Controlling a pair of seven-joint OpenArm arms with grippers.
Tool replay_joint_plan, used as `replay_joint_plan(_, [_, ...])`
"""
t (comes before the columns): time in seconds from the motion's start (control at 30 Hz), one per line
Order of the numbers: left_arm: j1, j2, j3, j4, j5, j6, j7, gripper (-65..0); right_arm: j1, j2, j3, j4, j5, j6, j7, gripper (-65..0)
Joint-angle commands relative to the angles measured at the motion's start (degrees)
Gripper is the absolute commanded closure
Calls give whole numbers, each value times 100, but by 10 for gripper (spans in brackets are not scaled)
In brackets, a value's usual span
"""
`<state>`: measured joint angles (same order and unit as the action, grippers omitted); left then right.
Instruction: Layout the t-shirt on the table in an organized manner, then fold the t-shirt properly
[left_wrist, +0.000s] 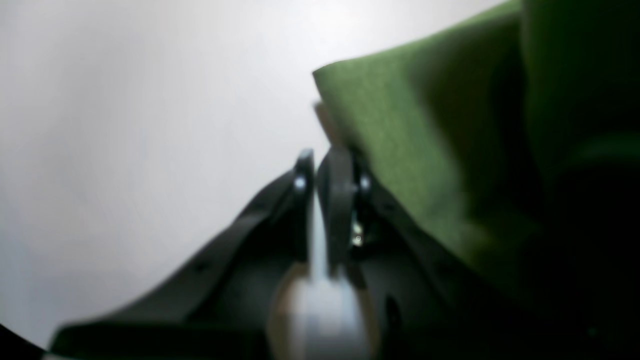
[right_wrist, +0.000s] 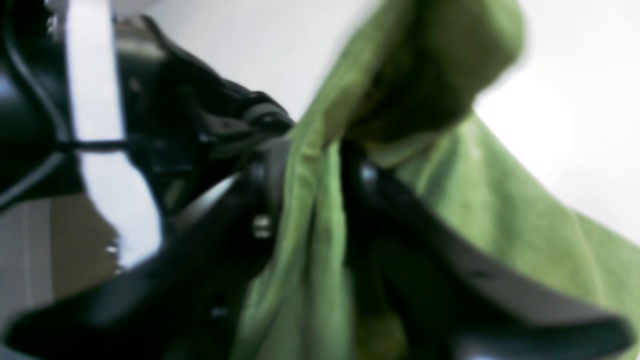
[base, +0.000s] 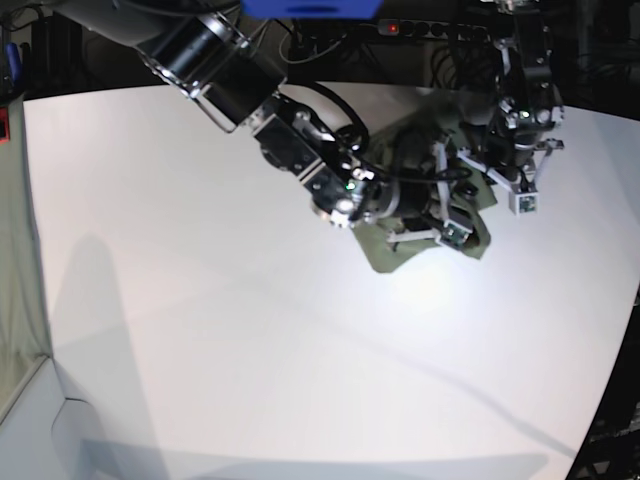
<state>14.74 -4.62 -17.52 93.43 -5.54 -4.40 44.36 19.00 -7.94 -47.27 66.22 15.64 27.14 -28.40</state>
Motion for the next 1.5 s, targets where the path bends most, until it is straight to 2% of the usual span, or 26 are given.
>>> replay_joint_plan(0.0, [77,10,7,-2,-4,-4,316,-50,108,-106,-87,126,111,25,128,-259])
replay_joint_plan(0.07, [77,10,7,-2,-4,-4,316,-50,108,-106,-218,134,120,34,128,-316])
replay_joint_plan(0.17, [77,10,7,7,-4,-4,316,-50,100,-106,-412,249,120,34,119,-366])
replay_joint_plan(0.4, [192,10,7,262,-13,-30,316,-50,-120,-89,-377,1277,120,34,119,-366])
replay_joint_plan(0.5, [394,10,7,772,-13,-30,316,-50,-138,184,-298,1559,128,34,111,-366])
replay_joint_plan(0.67, [702,10,-99,1448,-22,-30,316,-50,-278,315,160,1814,128,34,119,-365])
replay_joint_plan(1.03, [877,10,-406,1642,-57,-30,325,-50,-489,315,916,1866,120,34,146,-365])
replay_joint_plan(1.23, [895,62,-872,1633,-57,-39,325,-50,-533,394,1311,1840,120,34,146,-364])
replay_joint_plan(1.33, [895,62,-1092,1633,-66,-39,325,-50,-613,394,1628,1840,111,34,146,-323])
replay_joint_plan(1.47, [895,62,-1365,1633,-66,-39,325,-50,-762,509,1891,1717,102,34,146,-156])
